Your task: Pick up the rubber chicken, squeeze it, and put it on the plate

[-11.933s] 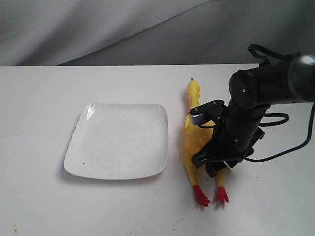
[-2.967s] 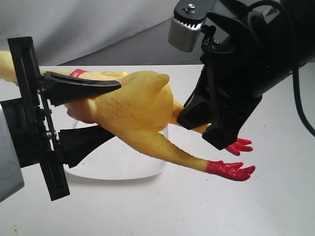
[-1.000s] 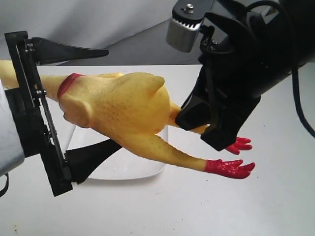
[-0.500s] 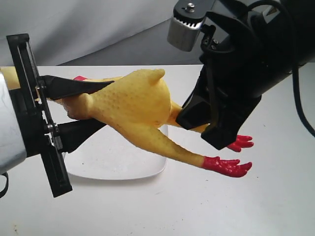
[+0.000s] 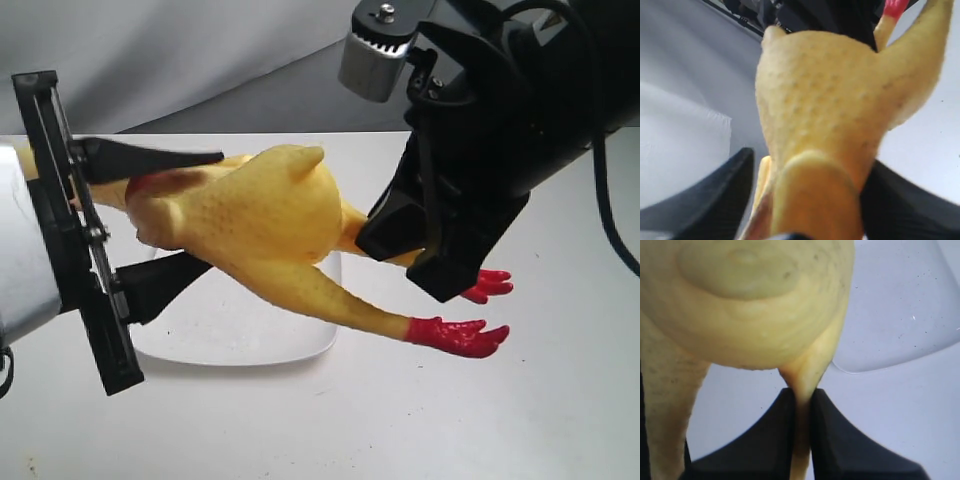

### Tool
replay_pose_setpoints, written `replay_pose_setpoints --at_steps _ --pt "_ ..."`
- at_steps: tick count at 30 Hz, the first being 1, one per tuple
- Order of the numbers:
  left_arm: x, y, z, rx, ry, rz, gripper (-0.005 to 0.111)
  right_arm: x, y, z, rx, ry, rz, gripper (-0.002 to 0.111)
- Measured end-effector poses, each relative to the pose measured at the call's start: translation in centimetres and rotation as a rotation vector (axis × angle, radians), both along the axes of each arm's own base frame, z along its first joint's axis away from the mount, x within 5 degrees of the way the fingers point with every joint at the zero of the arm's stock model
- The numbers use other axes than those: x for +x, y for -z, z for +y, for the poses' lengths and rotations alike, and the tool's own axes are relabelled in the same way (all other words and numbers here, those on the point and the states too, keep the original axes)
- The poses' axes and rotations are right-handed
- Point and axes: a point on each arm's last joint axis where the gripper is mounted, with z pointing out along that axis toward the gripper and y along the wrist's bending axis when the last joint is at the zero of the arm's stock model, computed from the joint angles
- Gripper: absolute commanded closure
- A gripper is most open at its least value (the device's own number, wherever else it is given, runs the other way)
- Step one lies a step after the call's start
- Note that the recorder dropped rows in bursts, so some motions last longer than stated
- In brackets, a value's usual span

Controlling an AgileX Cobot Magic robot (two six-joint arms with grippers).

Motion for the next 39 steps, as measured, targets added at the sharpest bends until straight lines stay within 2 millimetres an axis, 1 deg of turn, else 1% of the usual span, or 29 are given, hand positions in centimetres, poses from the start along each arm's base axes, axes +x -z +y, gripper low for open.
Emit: replay_pose_setpoints --at_steps 1,2,5,9,10,11,13,14,15,16,17,18,19,20,21,22,23,24,25,26,27,28,39 --pt "0.0 -0.1 0.1 -0.009 -0.012 0.002 0.019 0.0 0.0 0.0 0.0 0.0 0.0 0.108" --pt "-0.1 -0.4 0.2 -0.03 -0.026 0.002 0.018 0.0 0.0 0.0 0.005 0.001 0.001 0.108" --pt "-0.6 -1.5 0.6 -0.108 -0.066 0.002 0.024 0.1 -0.1 0.2 0.023 0.008 -0.007 0.108" --pt "-2.4 -3.6 1.4 -0.176 -0.082 -0.074 0.037 0.5 -0.5 0.5 0.08 0.034 -0.046 0.108" --pt "-3.1 -4.3 1.6 -0.2 -0.082 -0.101 0.042 0.7 -0.6 0.6 0.095 0.044 -0.064 0.108" --pt "-4.9 -5.9 2.2 -0.261 -0.066 -0.175 0.044 1.2 -0.6 0.8 0.109 0.061 -0.1 0.108" --pt "-6.7 -7.2 2.8 -0.308 -0.052 -0.245 0.051 2.0 -0.1 1.1 0.106 0.075 -0.121 0.108" --pt "-7.7 -7.7 3.1 -0.333 -0.047 -0.276 0.056 2.5 0.4 1.4 0.102 0.083 -0.127 0.108" --pt "-8.4 -8.1 3.4 -0.357 -0.045 -0.293 0.068 3.1 1.0 1.7 0.098 0.09 -0.128 0.108" --pt "-10.0 -8.8 4.1 -0.415 -0.063 -0.305 0.073 4.3 2.3 2.4 0.095 0.111 -0.131 0.108" --pt "-10.6 -9.1 4.6 -0.44 -0.078 -0.309 0.088 4.8 2.9 2.7 0.091 0.119 -0.133 0.108" --pt "-11.6 -9.3 5.4 -0.495 -0.134 -0.287 0.103 6.2 4.5 3.5 0.086 0.141 -0.137 0.108" --pt "-12.2 -9.4 6.3 -0.538 -0.197 -0.266 0.107 7.5 6.3 4.2 0.081 0.166 -0.139 0.108" --pt "-12.4 -9.4 6.6 -0.552 -0.227 -0.256 0.106 8.0 7.1 4.5 0.078 0.175 -0.14 0.108" --pt "-12.9 -9.4 7.2 -0.57 -0.268 -0.258 0.106 9.0 8.8 5.0 0.068 0.193 -0.138 0.108" --pt "-13.0 -9.3 7.5 -0.576 -0.296 -0.256 0.106 9.5 9.7 5.3 0.063 0.203 -0.134 0.108" --pt "-13.2 -9.3 7.9 -0.585 -0.327 -0.254 0.106 10.1 11.5 5.6 0.032 0.206 -0.122 0.108" --pt "-13.3 -9.3 8.0 -0.588 -0.339 -0.257 0.106 10.5 12.6 5.7 0.01 0.21 -0.112 0.108" --pt "-13.4 -9.2 8.2 -0.589 -0.355 -0.253 0.106 10.9 14.3 5.9 -0.024 0.212 -0.089 0.108" --pt "-13.4 -9.2 8.2 -0.589 -0.359 -0.253 0.106 11.0 14.9 6.0 -0.034 0.212 -0.079 0.108" --pt "-13.3 -9.2 8.3 -0.588 -0.366 -0.25 0.106 11.2 16.1 6.1 -0.057 0.212 -0.059 0.108" --pt "-13.3 -9.2 8.3 -0.588 -0.37 -0.249 0.106 11.3 16.8 6.1 -0.073 0.21 -0.049 0.108" --pt "-13.3 -9.2 8.3 -0.59 -0.375 -0.245 0.106 10.6 19.5 4.8 -0.177 0.234 -0.037 0.108"
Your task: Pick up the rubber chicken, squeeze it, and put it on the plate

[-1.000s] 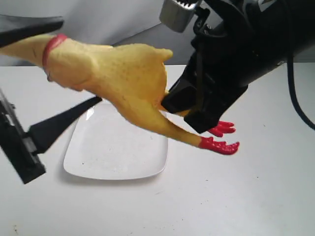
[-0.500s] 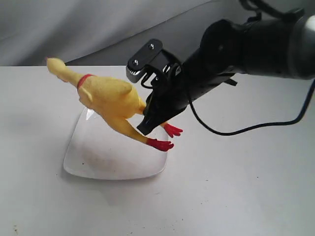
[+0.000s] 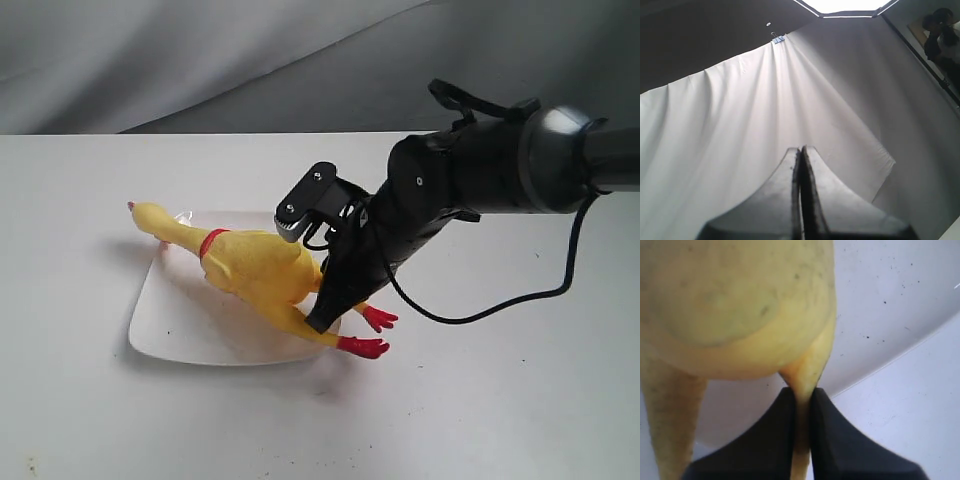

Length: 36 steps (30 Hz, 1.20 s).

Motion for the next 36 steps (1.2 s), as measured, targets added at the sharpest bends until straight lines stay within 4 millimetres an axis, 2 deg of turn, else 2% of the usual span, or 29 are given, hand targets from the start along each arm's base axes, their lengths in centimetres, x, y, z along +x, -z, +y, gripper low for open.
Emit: replay_pose_setpoints --at_steps 3,8,10,12,13,14,15,16,17,18,19,20,21,22,25,26,27,28,29,30,36 --pt "0.0 0.0 0.0 0.0 0.0 0.0 0.106 -0.1 0.2 -0.1 0.003 0.022 0.008 0.102" --pt "0.1 0.1 0.1 -0.003 -0.015 0.013 0.106 0.0 0.3 -0.1 0.006 0.034 0.004 0.068" --pt "0.2 0.2 0.2 -0.017 -0.022 0.027 0.106 0.0 0.3 -0.2 -0.003 0.035 -0.002 0.062" --pt "0.2 0.2 0.3 -0.019 -0.03 0.034 0.106 0.1 0.2 -0.3 -0.024 0.026 -0.009 0.063" --pt "0.2 0.2 0.3 -0.02 -0.033 0.036 0.106 0.0 0.1 -0.5 -0.037 0.023 -0.012 0.072" --pt "0.3 0.2 0.4 -0.022 -0.038 0.041 0.106 -0.2 -1.0 -1.0 -0.069 0.026 -0.025 0.079" --pt "0.3 0.2 0.4 -0.022 -0.04 0.042 0.106 -0.3 -1.8 -1.3 -0.087 0.026 -0.041 0.097" --pt "0.3 0.3 0.4 -0.022 -0.04 0.043 0.106 -0.7 -4.1 -2.1 -0.11 0.049 -0.085 0.104" --pt "0.3 0.3 0.4 -0.022 -0.04 0.043 0.106 -0.8 -5.2 -2.4 -0.111 0.059 -0.109 0.108" --pt "0.3 0.3 0.4 -0.022 -0.041 0.044 0.106 -1.5 -8.3 -3.2 -0.079 0.087 -0.181 0.108" --pt "0.3 0.3 0.4 -0.023 -0.047 0.048 0.106 -1.9 -9.7 -3.5 -0.057 0.098 -0.211 0.108" --pt "0.4 0.4 0.6 -0.024 -0.062 0.058 0.106 -3.0 -13.1 -4.2 0.009 0.113 -0.29 0.108" --pt "0.4 0.4 0.6 -0.025 -0.068 0.063 0.106 -3.7 -14.8 -4.5 0.049 0.114 -0.334 0.108" --pt "0.5 0.5 0.7 -0.026 -0.079 0.071 0.106 -5.4 -17.7 -5.1 0.128 0.108 -0.419 0.108" --pt "0.6 0.6 0.9 -0.031 -0.105 0.091 0.106 -9.1 -21.7 -5.8 0.279 0.059 -0.563 0.108" --pt "0.7 0.7 1.1 -0.033 -0.125 0.105 0.106 -11.6 -23.3 -6.4 0.368 0.016 -0.639 0.108" --pt "0.8 0.8 1.2 -0.034 -0.136 0.113 0.107 -13.0 -24.0 -6.7 0.417 -0.009 -0.675 0.108" --pt "0.9 0.9 1.3 -0.036 -0.154 0.126 0.107 -15.4 -24.6 -7.3 0.502 -0.058 -0.731 0.108" --pt "0.9 1.0 1.4 -0.042 -0.16 0.134 0.107 -16.6 -24.8 -7.8 0.544 -0.08 -0.757 0.108" --pt "0.9 1.0 1.5 -0.064 -0.157 0.148 0.107 -18.8 -25.2 -9.2 0.618 -0.11 -0.806 0.108" --pt "0.9 1.1 1.4 -0.139 -0.126 0.184 0.107 -23.1 -24.1 -13.4 0.751 -0.137 -0.905 0.108"
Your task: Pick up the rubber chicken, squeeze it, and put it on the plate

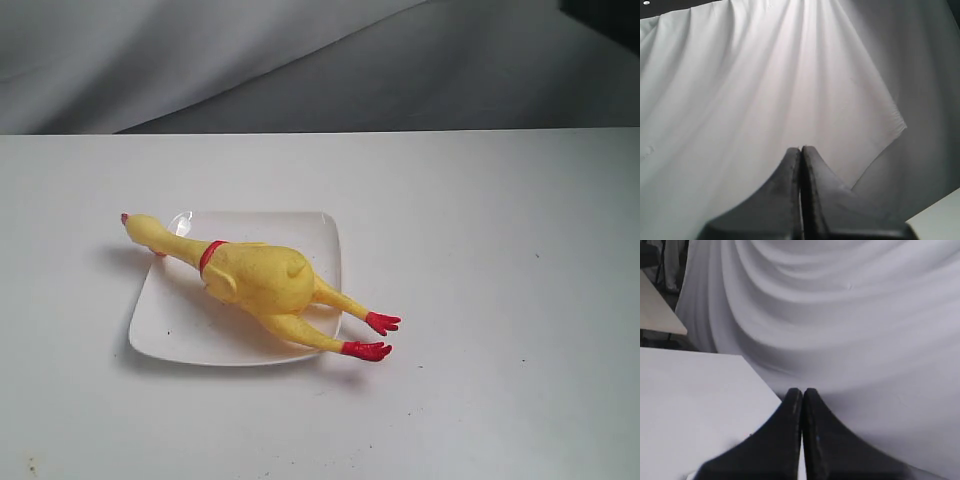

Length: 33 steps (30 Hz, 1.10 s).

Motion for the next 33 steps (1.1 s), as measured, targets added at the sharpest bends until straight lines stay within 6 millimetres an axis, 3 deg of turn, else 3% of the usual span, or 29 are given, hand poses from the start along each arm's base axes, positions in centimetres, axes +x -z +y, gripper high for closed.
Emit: replay_pose_setpoints --at_steps 5,13,33 --pt "0.0 0.0 0.0 -0.006 -0.001 0.005 0.107 -2.6 0.8 -3.1 0.098 -0.01 -0.082 0.108" --pt "0.0 0.0 0.0 -0.009 -0.002 0.007 0.107 -5.2 0.2 -6.2 0.218 -0.012 -0.172 0.108" --pt "0.0 0.0 0.0 -0.009 -0.002 0.007 0.107 -6.0 0.0 -7.2 0.254 -0.013 -0.201 0.108"
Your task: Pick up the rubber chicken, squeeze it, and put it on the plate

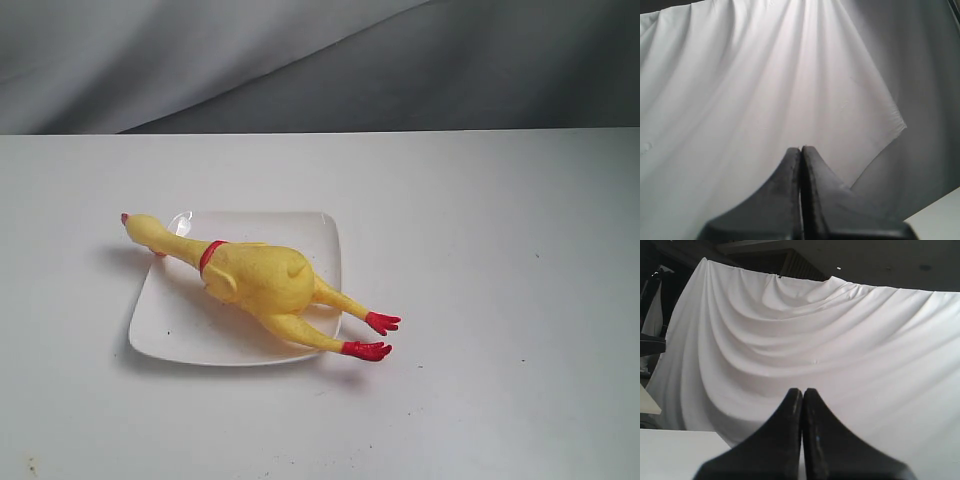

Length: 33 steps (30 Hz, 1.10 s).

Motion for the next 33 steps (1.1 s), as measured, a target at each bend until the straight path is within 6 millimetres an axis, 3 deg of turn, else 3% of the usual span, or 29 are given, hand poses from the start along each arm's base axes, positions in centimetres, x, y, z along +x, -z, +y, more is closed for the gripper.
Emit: replay_pose_setpoints --at_steps 6,12,21,27,33 --pt "0.0 0.0 0.0 0.0 0.0 0.0 0.107 0.1 0.6 -0.6 0.043 0.081 0.103 0.108" --pt "0.0 0.0 0.0 0.0 0.0 0.0 0.107 1.1 2.9 -1.2 0.083 0.351 0.197 0.108" --pt "0.0 0.0 0.0 0.0 0.0 0.0 0.107 2.8 9.8 -2.2 0.104 0.7 0.341 0.108" --pt "0.0 0.0 0.0 0.0 0.0 0.0 0.107 2.8 13.8 -2.7 0.173 0.785 0.368 0.108" --pt "0.0 0.0 0.0 0.0 0.0 0.0 0.107 2.8 16.5 -3.0 0.232 0.822 0.41 0.108"
